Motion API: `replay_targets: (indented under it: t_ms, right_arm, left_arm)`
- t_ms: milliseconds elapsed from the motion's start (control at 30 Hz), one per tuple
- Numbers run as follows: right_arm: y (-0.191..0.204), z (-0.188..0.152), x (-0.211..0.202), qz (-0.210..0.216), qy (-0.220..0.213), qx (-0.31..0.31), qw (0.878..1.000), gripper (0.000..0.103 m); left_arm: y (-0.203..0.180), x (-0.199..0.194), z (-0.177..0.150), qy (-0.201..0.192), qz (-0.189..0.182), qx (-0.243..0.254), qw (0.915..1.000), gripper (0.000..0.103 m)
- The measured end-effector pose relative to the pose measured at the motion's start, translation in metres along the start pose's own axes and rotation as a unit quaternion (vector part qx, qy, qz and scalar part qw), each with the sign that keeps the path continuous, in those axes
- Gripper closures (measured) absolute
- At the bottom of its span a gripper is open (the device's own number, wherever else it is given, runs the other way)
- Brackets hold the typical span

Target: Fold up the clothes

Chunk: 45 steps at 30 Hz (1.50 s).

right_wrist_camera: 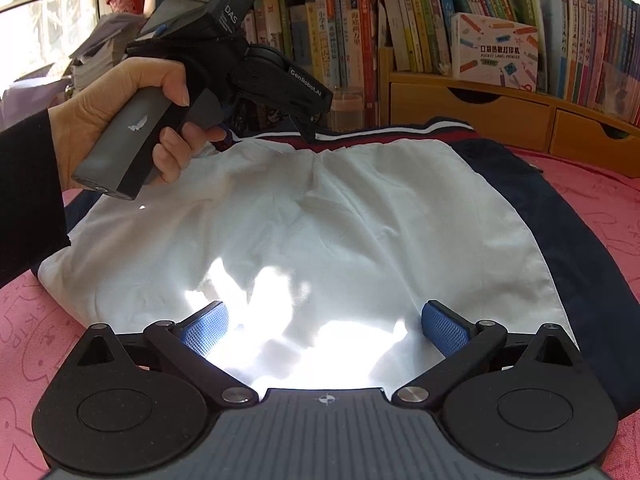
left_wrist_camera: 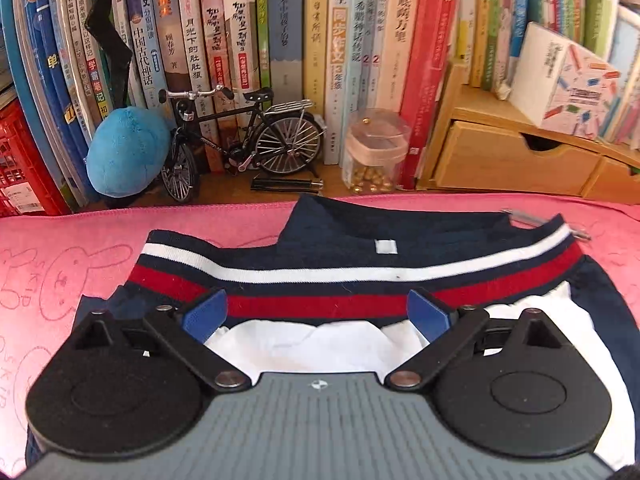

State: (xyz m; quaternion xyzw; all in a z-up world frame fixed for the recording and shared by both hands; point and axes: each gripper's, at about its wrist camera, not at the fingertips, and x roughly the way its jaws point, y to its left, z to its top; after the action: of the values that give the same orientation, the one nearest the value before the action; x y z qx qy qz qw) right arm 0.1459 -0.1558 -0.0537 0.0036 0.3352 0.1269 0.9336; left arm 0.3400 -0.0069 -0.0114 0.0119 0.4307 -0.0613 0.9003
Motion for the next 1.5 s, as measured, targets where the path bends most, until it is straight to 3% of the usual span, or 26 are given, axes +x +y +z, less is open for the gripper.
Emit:
replay_targets:
  t_ms: [200,333,600,767,933,1100,1233,1333,1400,1500]
  right_arm:
    - [0.006,0.003,0.001,-0.001,0.0,0.0,1.0,0.0]
    - [0.007,0.002,0.0,-0.002,0.001,-0.001,1.0,0.0]
    - [0.005,0.003,-0.001,0.0,0.001,-0.001,1.0,0.0]
    - [0.004,0.002,-0.002,0.0,0.001,0.003,1.0,0.0]
    - [0.004,0.002,-0.002,-0.003,0.002,0.002,1.0,0.0]
    - [0.0,0.003,-0.005,0.008,-0.005,0.016,1.0,0.0]
    - [-0.009,0.004,-0.014,0.03,-0.022,0.042,0.998,0.0]
    - [0.013,0.006,-0.017,0.022,-0.027,0.007,0.999,0.0]
    - [0.029,0.007,-0.018,0.017,-0.03,-0.017,0.999,0.0]
    - [0.051,0.009,-0.021,0.01,-0.035,-0.053,0.998,0.0]
  left_arm:
    - [-0.009,-0.06,-0.059,-0.005,0.014,0.112,0.9936,0.001]
    - [-0.016,-0.05,-0.077,0.005,0.022,0.147,0.9888,0.0]
    - [-0.006,0.016,-0.026,-0.008,0.057,0.068,0.9961,0.0]
    - [-0.011,0.039,-0.007,-0.012,0.063,0.068,0.9956,0.0]
    - [-0.014,0.038,-0.01,-0.008,0.076,0.065,0.995,0.0]
    - [0.001,-0.013,-0.038,-0.016,0.067,0.056,0.9961,0.001]
    - [0.024,-0.078,-0.092,-0.051,0.069,0.053,0.9949,0.0]
    - [0.04,-0.116,-0.132,-0.071,0.079,0.036,0.9937,0.001]
    - [0.047,-0.123,-0.147,-0.072,0.086,0.025,0.9933,0.0]
    - [0.053,-0.107,-0.156,-0.04,0.13,0.026,0.9904,0.0]
